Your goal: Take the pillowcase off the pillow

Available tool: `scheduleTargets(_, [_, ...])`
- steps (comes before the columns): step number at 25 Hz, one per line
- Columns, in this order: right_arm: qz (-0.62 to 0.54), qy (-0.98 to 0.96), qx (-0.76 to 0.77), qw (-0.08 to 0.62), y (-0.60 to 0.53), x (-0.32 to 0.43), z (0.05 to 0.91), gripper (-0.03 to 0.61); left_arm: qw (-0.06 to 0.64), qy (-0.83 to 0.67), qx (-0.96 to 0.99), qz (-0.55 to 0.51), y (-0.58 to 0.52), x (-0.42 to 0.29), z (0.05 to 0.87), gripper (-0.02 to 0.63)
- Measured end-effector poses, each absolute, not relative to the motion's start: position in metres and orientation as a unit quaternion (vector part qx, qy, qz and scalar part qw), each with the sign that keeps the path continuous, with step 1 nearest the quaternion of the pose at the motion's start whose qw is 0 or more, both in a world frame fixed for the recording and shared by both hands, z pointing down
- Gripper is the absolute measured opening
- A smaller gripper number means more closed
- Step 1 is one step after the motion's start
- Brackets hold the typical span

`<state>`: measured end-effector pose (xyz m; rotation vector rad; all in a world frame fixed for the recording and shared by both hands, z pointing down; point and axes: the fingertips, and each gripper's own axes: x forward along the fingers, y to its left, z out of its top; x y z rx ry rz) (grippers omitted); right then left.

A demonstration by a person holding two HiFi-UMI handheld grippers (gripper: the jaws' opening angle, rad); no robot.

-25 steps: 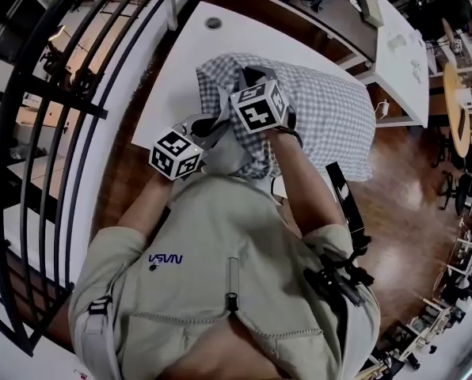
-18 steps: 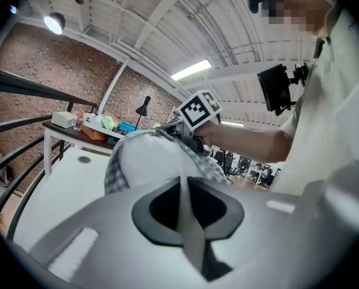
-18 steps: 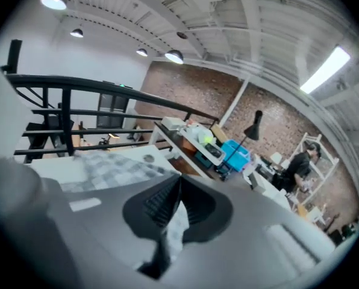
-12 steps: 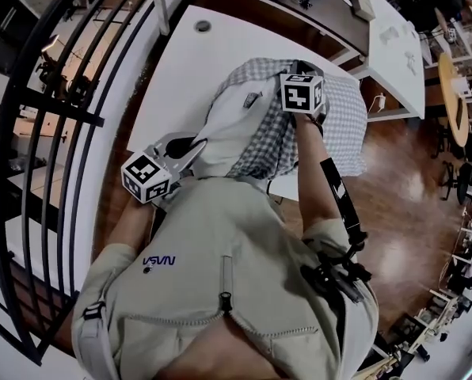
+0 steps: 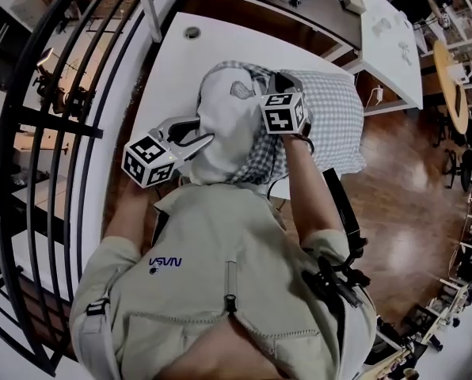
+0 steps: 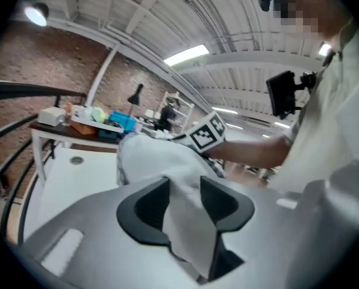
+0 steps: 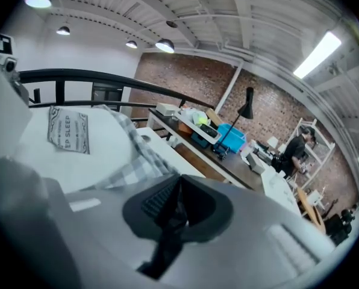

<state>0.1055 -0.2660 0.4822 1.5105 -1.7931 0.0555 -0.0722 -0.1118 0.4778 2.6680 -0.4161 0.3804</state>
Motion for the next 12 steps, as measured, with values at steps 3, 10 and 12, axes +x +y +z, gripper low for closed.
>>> scheduleTargets(3, [0.025,-0.713,0.587,0.382,-0.261,0.100,0.483,0.006,0.212,-0.013,0.949,0.233,-0.070,-0.083,0.498,0.244])
scheduleTargets(10, [0.020,-0.735,0.561,0.382,-0.251,0.080,0.486,0.006,0.174,-0.148,0.963,0.146,-0.140,-0.132,0.443,0.146])
scheduleTargets(12, [0.021,-0.737,0.559,0.379,-0.249,0.079,0.485,0.006,0.176,-0.206,0.954,0.131,-0.170,-0.114,0.442,0.171])
